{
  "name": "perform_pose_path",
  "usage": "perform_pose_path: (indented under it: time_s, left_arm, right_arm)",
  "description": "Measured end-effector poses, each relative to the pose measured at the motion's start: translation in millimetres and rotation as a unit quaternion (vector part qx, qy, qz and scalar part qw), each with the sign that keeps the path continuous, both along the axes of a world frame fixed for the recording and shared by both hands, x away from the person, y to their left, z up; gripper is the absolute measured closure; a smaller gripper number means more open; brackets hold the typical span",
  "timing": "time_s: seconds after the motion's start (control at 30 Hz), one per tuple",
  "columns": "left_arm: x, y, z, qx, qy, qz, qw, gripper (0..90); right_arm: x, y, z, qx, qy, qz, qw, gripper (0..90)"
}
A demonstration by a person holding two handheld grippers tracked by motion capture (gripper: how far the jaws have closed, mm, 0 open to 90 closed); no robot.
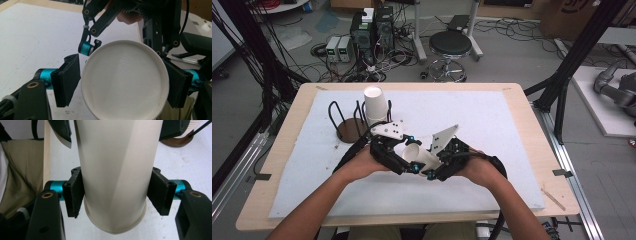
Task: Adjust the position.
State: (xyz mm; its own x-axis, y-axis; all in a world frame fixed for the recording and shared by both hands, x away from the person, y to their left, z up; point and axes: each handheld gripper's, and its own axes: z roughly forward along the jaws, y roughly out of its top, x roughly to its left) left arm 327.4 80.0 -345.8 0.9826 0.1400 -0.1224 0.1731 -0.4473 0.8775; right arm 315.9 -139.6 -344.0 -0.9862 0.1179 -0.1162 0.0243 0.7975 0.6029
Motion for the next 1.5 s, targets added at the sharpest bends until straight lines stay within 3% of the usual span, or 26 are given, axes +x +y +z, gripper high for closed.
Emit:
perform_pose_path:
  time_s: [0.13,0.43,0.5,0.53,0.57,0.63,0.7,0.77,0.83,0.87,0.93,1.0,1.1,1.13,1.17,1.27,1.3,1.33,1.4,1.43,1.5]
  left_arm:
    - [0.9,-1.0,-1.2,0.008,-0.007,-0.009,0.9999,28.4]
    - [-0.2,-0.9,-2.5,0.014,-0.014,-0.020,0.9996,35.2]
    - [-0.4,-0.1,-2.3,0.011,-0.016,-0.017,0.9997,35.2]
    - [-0.2,1.9,-2.7,0.004,-0.015,-0.015,0.9998,35.3]
    - [0.0,3.3,-3.3,-0.004,-0.014,-0.012,0.9998,35.3]
    - [0.7,6.9,-5.1,-0.019,-0.011,-0.005,0.9997,35.4]
    - [1.7,9.2,-6.0,-0.026,-0.011,-0.001,0.9996,35.5]
    - [3.2,15.3,-7.8,-0.048,-0.005,0.011,0.9988,35.5]
    - [3.1,17.0,-8.3,-0.059,-0.002,0.014,0.9982,35.5]
    - [3.6,20.8,-8.9,-0.076,0.000,0.017,0.9970,35.5]
    - [4.0,22.5,-9.2,-0.081,-0.001,0.019,0.9965,35.5]
    - [3.8,24.6,-10.2,-0.091,0.000,0.023,0.9956,35.5]
    - [3.2,26.1,-11.6,-0.100,-0.002,0.030,0.9945,35.5]
    - [3.2,26.1,-11.6,-0.100,-0.002,0.030,0.9945,35.5]
    - [3.1,27.2,-12.9,-0.104,-0.004,0.033,0.9940,35.5]
    - [2.5,28.7,-15.2,-0.113,-0.009,0.043,0.9926,35.5]
    - [2.5,28.7,-15.2,-0.113,-0.009,0.043,0.9926,35.5]
    - [2.6,30.2,-16.6,-0.118,-0.010,0.047,0.9919,35.5]
    - [2.8,32.0,-18.4,-0.128,-0.009,0.052,0.9903,35.5]
    - [2.8,32.0,-18.4,-0.128,-0.009,0.052,0.9903,35.5]
    - [2.1,33.3,-19.8,-0.140,-0.007,0.052,0.9887,35.5]
  right_arm:
    - [0.0,1.5,-1.9,-0.019,-0.001,0.002,0.9998,36.1]
    - [0.4,0.8,-3.1,-0.021,0.007,0.007,0.9997,35.2]
    - [-0.5,-0.4,-3.6,-0.015,0.001,0.008,0.9999,30.6]
    - [-1.2,-3.6,-4.0,0.012,-0.008,-0.005,0.9999,23.1]
    - [-1.4,-5.6,-3.9,0.022,-0.005,-0.017,0.9996,19.1]
    - [0.0,-13.2,-3.4,0.056,0.007,-0.034,0.9978,19.2]
    - [1.0,-21.3,-2.8,0.100,0.019,-0.045,0.9938,19.2]
    - [-0.1,-28.4,-1.3,0.137,0.022,-0.056,0.9887,19.2]
    - [-0.7,-30.2,-0.6,0.148,0.024,-0.057,0.9871,19.2]
    - [-1.8,-36.1,1.3,0.177,0.018,-0.064,0.9819,19.2]
    - [-1.8,-38.2,1.8,0.187,0.019,-0.063,0.9802,19.2]
    - [-3.9,-45.3,3.1,0.223,0.010,-0.079,0.9716,19.1]
    - [-5.6,-50.2,1.7,0.248,0.007,-0.083,0.9652,19.1]
    - [-5.6,-50.2,1.7,0.248,0.007,-0.083,0.9652,19.1]
    - [-7.6,-53.0,-1.2,0.261,0.002,-0.092,0.9608,19.1]
    - [-9.6,-56.5,-6.6,0.280,-0.001,-0.112,0.9535,19.1]
    - [-9.6,-56.5,-6.6,0.280,-0.001,-0.112,0.9535,19.1]
    - [-11.2,-59.7,-11.6,0.296,0.000,-0.116,0.9481,19.1]
    - [-12.3,-61.3,-16.0,0.303,0.002,-0.123,0.9451,19.1]
    - [-12.3,-61.3,-16.0,0.303,0.002,-0.123,0.9451,19.1]
    - [-13.7,-62.9,-25.0,0.313,0.010,-0.136,0.9399,19.1]
